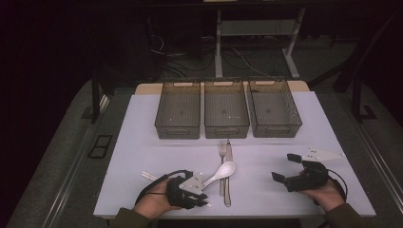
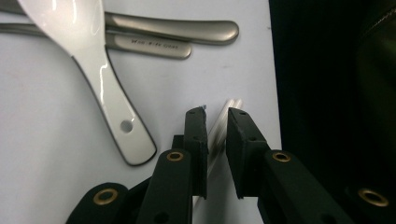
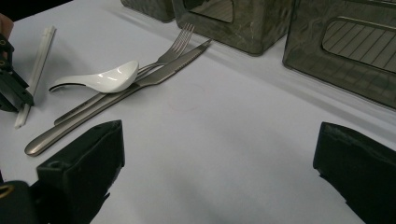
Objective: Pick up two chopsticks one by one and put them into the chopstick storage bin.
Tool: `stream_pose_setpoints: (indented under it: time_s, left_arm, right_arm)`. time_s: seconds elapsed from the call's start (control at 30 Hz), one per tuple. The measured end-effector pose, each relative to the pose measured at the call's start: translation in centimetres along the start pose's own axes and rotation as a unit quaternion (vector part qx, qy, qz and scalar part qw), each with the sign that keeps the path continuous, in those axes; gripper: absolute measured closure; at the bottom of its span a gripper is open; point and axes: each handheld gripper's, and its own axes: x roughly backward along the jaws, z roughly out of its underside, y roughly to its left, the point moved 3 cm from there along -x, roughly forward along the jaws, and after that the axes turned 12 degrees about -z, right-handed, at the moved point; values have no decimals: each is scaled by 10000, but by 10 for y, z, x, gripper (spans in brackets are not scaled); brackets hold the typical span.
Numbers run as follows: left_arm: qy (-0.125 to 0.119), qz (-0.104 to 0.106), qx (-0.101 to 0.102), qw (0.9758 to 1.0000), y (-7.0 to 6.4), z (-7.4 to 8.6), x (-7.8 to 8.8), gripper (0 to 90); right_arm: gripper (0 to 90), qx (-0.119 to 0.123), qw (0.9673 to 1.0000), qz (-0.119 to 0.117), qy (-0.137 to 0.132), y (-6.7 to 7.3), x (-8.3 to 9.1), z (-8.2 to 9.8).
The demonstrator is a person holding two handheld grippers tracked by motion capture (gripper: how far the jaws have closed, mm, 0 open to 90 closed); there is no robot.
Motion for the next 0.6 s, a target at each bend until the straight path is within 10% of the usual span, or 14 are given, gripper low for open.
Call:
stream_pose_setpoints:
  time_s: [0.6]
  left_arm:
    - [-70,-174,-14,9998,4,-9,-11,796]
  right_arm:
    - [20,18,10000,-3,-3,0,0,0]
